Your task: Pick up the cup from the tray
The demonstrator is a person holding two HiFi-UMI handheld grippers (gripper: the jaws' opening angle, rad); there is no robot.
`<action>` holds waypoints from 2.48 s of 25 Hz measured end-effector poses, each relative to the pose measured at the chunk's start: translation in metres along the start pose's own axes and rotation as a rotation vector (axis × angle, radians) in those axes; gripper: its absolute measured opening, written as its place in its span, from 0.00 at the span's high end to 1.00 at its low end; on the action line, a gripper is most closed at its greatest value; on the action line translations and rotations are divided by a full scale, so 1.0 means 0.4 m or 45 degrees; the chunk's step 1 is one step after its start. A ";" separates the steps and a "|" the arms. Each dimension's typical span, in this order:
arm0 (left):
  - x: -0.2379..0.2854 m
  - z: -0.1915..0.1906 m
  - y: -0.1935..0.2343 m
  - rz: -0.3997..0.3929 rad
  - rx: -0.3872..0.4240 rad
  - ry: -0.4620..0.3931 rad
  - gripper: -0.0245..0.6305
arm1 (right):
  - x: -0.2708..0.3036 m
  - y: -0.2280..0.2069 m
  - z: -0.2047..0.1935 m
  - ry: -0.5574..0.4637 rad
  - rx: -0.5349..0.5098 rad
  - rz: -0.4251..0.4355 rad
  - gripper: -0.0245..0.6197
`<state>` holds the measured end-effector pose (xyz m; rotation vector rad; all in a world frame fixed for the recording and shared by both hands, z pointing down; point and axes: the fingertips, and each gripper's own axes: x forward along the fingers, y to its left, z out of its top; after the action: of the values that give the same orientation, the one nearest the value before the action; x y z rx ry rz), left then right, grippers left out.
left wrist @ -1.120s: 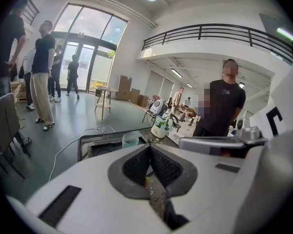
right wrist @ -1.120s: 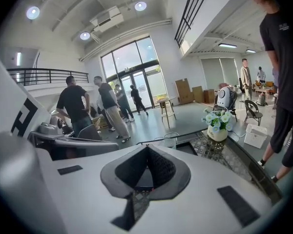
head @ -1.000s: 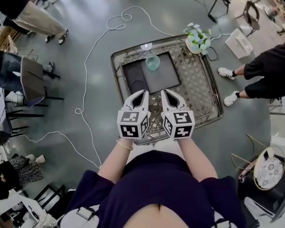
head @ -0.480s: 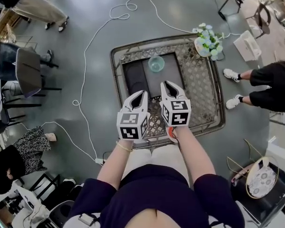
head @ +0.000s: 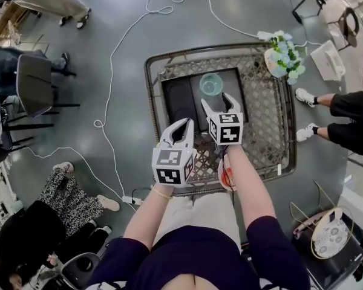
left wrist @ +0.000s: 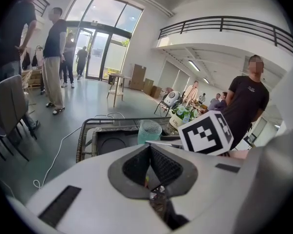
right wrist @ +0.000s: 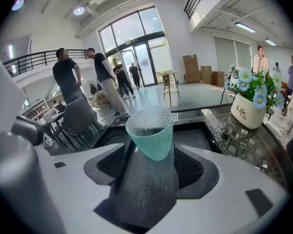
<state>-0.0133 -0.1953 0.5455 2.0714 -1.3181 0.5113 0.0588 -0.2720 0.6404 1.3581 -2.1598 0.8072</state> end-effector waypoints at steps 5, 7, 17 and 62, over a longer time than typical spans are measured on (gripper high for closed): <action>0.016 -0.032 0.027 0.002 -0.007 0.047 0.95 | 0.085 -0.021 -0.011 -0.015 -0.056 -0.017 0.42; 0.027 -0.041 0.039 0.003 -0.010 0.062 0.95 | 0.115 -0.024 -0.002 -0.033 -0.078 -0.011 0.40; 0.072 -0.074 0.050 -0.006 0.001 0.121 0.95 | 0.196 -0.029 0.033 -0.072 -0.193 -0.011 0.39; -0.130 -0.020 -0.035 -0.086 0.081 0.031 0.95 | -0.388 0.128 0.084 -0.279 -0.013 -0.133 0.40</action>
<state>-0.0227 -0.1510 0.5153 2.1470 -1.2280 0.5528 0.0726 -0.1784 0.5029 1.6051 -2.2286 0.6320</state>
